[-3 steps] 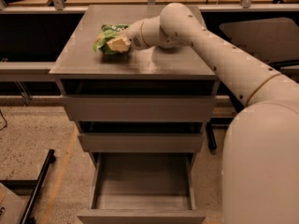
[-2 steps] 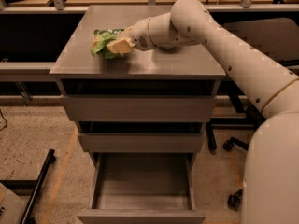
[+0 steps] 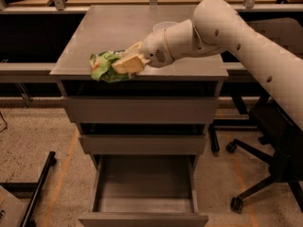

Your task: Place green rice chip bag into bottom drawer

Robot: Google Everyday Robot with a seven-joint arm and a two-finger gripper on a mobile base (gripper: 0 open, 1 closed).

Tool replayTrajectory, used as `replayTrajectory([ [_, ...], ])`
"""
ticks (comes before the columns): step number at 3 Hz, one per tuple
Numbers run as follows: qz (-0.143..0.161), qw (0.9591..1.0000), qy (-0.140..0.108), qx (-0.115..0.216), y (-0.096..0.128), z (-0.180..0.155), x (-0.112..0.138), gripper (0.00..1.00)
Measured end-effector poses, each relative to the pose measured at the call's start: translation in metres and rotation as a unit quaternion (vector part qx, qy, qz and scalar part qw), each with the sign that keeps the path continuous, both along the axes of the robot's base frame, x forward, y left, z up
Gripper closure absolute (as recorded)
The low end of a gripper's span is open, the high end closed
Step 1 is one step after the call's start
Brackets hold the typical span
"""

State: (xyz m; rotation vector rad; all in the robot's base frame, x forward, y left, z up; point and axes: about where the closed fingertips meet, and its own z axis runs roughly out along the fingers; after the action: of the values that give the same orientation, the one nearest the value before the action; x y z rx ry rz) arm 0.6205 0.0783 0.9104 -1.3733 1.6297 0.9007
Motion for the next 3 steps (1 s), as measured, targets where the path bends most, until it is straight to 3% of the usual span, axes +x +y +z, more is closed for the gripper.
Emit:
replayTrajectory([
  [2, 0.017, 0.9997, 0.009, -0.013, 0.006, -0.008, -0.008, 1.00],
  [3, 0.028, 0.9995, 0.016, -0.008, 0.012, -0.007, -0.038, 1.00],
])
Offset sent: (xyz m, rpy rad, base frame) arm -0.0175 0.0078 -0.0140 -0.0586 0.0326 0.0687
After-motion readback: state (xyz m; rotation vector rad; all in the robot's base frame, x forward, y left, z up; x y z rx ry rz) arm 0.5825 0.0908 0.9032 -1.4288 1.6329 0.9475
